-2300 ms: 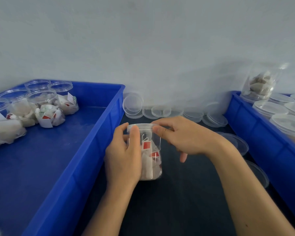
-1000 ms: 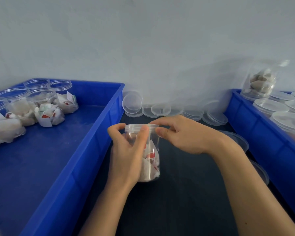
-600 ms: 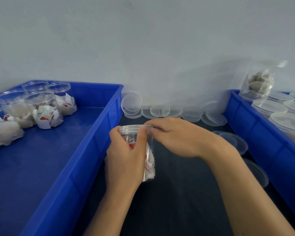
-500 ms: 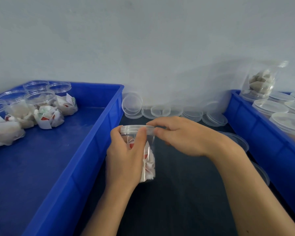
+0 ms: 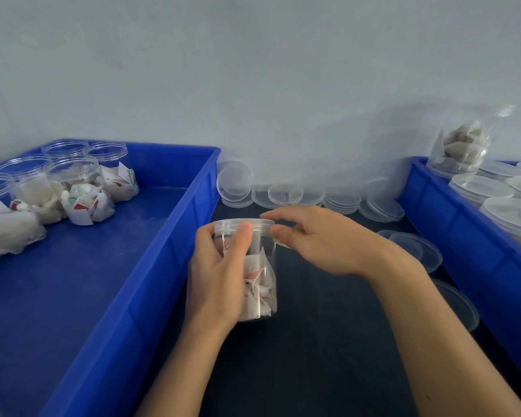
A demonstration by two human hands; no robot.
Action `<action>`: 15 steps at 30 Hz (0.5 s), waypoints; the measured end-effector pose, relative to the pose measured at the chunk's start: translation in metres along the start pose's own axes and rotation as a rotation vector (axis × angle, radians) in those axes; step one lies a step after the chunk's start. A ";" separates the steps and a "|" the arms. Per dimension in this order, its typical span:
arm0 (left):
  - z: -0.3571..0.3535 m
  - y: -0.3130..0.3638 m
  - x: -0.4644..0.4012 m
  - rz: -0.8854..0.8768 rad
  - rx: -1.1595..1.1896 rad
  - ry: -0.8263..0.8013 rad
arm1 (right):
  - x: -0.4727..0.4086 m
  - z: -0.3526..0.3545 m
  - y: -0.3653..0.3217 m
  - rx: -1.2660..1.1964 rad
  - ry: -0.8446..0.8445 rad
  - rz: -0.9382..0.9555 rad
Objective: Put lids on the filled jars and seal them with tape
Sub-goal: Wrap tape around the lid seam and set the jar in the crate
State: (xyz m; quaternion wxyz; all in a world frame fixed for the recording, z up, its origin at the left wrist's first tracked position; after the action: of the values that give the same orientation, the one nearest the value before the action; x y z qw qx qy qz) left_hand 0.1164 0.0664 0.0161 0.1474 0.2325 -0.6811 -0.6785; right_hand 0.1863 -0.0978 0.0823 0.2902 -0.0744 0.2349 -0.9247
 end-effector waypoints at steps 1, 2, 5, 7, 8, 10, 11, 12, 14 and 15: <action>0.000 0.000 0.000 0.004 0.018 -0.008 | 0.000 -0.001 0.000 -0.003 -0.004 0.003; -0.001 -0.001 -0.001 0.009 0.036 -0.019 | -0.001 -0.002 0.001 -0.001 -0.010 0.009; -0.001 -0.001 -0.003 0.016 0.077 -0.065 | -0.002 -0.005 -0.001 -0.007 -0.038 0.030; -0.001 -0.001 -0.003 0.028 0.095 -0.091 | -0.002 -0.005 -0.001 -0.029 -0.043 0.046; -0.001 -0.002 -0.003 0.037 0.095 -0.098 | -0.002 -0.005 -0.001 -0.036 -0.041 0.052; -0.001 -0.001 -0.002 0.027 0.036 -0.096 | 0.000 -0.004 -0.001 -0.044 -0.040 0.057; -0.001 0.001 -0.001 -0.011 -0.033 -0.073 | 0.001 -0.003 -0.001 -0.045 -0.041 0.058; 0.001 0.004 0.000 -0.066 -0.122 -0.021 | 0.001 -0.002 -0.002 -0.043 -0.041 0.057; 0.006 0.013 0.005 -0.193 -0.287 0.137 | 0.003 0.000 -0.004 -0.015 -0.035 0.045; 0.008 0.018 0.009 -0.257 -0.346 0.200 | 0.003 0.000 -0.005 0.007 -0.028 0.040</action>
State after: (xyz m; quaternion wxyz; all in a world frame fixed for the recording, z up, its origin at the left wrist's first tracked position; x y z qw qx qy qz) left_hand 0.1030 0.0680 0.0329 0.1640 0.3545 -0.5017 -0.7718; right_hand 0.1816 -0.0964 0.0850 0.3120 -0.0818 0.2289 -0.9184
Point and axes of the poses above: each hand's wrist, its own x-axis away from the middle knuckle, its own z-axis out of the back of the hand, y = z × x, the point moved 5 cm from there along -x, towards the middle knuckle, and after that the axes turned 3 degrees about x, right-handed, at the moved point
